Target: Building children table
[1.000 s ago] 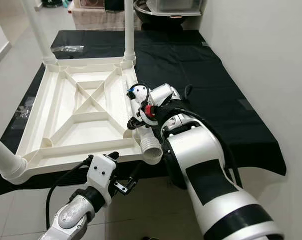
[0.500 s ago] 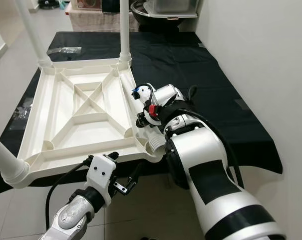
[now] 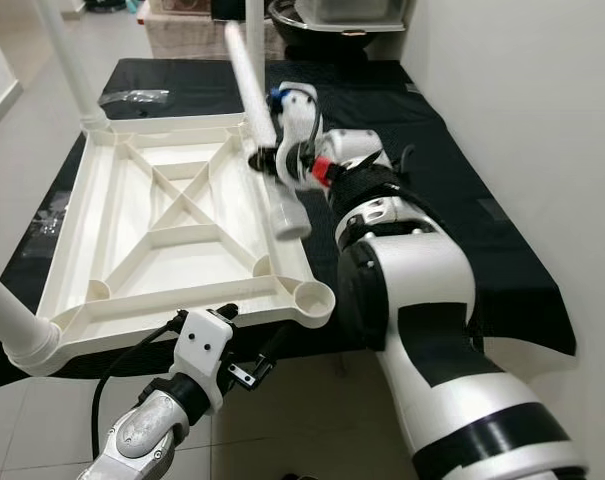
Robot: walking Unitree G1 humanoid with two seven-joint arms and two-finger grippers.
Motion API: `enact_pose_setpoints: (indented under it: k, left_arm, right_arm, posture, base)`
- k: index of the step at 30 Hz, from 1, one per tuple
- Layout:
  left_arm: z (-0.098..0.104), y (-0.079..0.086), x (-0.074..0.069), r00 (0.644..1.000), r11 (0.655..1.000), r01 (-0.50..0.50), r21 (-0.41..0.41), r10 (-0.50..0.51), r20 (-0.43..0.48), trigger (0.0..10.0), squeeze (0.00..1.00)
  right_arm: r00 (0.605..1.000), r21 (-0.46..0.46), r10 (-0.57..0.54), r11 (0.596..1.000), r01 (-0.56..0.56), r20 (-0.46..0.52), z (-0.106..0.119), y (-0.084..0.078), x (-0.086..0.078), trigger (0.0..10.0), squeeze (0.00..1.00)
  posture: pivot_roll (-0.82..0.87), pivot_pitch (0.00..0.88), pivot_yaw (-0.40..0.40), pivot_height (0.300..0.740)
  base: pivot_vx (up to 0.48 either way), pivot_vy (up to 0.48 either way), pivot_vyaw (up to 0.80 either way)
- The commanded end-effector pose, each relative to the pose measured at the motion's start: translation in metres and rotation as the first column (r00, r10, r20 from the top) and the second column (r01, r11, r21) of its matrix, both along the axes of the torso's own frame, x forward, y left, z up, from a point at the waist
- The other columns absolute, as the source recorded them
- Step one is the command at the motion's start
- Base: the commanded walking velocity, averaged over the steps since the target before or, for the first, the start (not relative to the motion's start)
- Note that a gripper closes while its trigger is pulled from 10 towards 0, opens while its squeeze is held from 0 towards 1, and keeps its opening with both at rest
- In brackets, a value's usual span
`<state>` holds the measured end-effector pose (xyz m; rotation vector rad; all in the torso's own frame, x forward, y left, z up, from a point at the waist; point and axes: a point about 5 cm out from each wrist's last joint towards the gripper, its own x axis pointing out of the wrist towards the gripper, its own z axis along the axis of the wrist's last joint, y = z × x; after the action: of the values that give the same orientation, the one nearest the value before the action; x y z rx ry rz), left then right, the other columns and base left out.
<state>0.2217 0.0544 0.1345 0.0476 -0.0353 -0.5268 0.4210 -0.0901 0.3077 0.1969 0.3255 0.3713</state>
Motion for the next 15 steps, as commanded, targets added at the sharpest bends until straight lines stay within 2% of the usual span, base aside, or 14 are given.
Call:
enact_pose_setpoints:
  k: [1,2,4,5,7,8,9,12,13,14,15]
  left_arm:
    - [-0.001,0.001,0.001,1.000,1.000,-0.015,-0.015,0.015,-0.017,10.0,0.00]
    - [0.001,0.003,0.003,0.999,0.999,-0.037,-0.035,0.036,-0.019,10.0,0.00]
    - [0.001,0.003,0.003,0.999,0.999,-0.037,-0.035,0.036,-0.019,10.0,0.00]
    - [0.003,0.006,0.007,0.998,0.996,-0.064,-0.068,0.062,-0.029,10.0,0.00]
    - [0.003,0.006,0.007,0.998,0.996,-0.064,-0.068,0.062,-0.029,10.0,0.00]
    - [0.004,0.008,0.009,0.996,0.993,-0.081,-0.090,0.078,-0.038,10.0,0.00]
    - [0.007,0.011,0.013,0.996,0.991,-0.086,-0.104,0.082,-0.039,10.0,0.00]
    - [0.010,0.014,0.016,0.996,0.991,-0.084,-0.107,0.081,-0.033,10.0,0.00]
    - [0.013,0.017,0.019,0.997,0.991,-0.081,-0.107,0.078,-0.026,10.0,0.00]
    - [0.013,0.017,0.019,0.997,0.991,-0.081,-0.107,0.078,-0.026,10.0,0.00]
    - [0.016,0.020,0.022,0.997,0.992,-0.079,-0.102,0.078,-0.014,10.0,0.00]
  right_arm:
    - [0.990,0.098,-0.041,0.995,0.028,0.137,0.026,-0.008,0.003,0.0,0.00]
    - [0.978,0.137,-0.061,0.990,0.033,0.200,0.032,-0.012,0.004,0.0,0.00]
    - [0.978,0.137,-0.061,0.990,0.033,0.200,0.032,-0.012,0.004,0.0,0.00]
    - [0.961,0.178,-0.089,0.983,0.043,0.261,0.037,-0.017,0.005,0.0,0.00]
    - [0.961,0.178,-0.089,0.983,0.043,0.261,0.037,-0.017,0.005,0.0,0.00]
    - [0.950,0.202,-0.108,0.978,0.049,0.294,0.040,-0.020,0.005,0.0,0.00]
    - [0.923,0.246,-0.147,0.967,0.060,0.354,0.038,-0.027,0.005,0.0,0.00]
    - [0.903,0.293,-0.172,0.955,0.054,0.394,0.034,-0.032,0.004,0.0,0.00]
    - [0.884,0.348,-0.196,0.937,0.041,0.424,0.030,-0.035,0.002,0.0,0.00]
    - [0.884,0.348,-0.196,0.937,0.041,0.424,0.030,-0.035,0.002,0.0,0.00]
    - [0.872,0.395,-0.209,0.918,0.020,0.443,0.026,-0.037,-0.001,0.0,0.00]
  posture:
    - [-0.02,0.098,-0.092,0.740]
    - [-0.01,0.094,-0.095,0.740]
    - [-0.01,0.094,-0.095,0.740]
    - [-0.01,0.086,-0.094,0.740]
    - [-0.01,0.086,-0.094,0.740]
    - [-0.01,0.086,-0.094,0.740]
    - [0.00,0.070,-0.076,0.740]
    - [0.01,0.063,-0.071,0.740]
    - [0.01,0.055,-0.063,0.740]
    - [0.01,0.055,-0.063,0.740]
    - [0.01,0.054,-0.062,0.740]
  base:
    - [0.000,0.000,0.00]
    - [0.000,0.000,0.00]
    - [0.000,0.000,0.00]
    - [0.000,0.000,0.00]
    - [0.000,0.000,0.00]
    - [0.000,0.000,0.00]
    - [0.000,0.000,0.00]
    - [0.000,0.000,0.00]
    - [0.000,0.000,0.00]
    - [0.000,0.000,0.00]
    - [0.000,0.000,0.00]
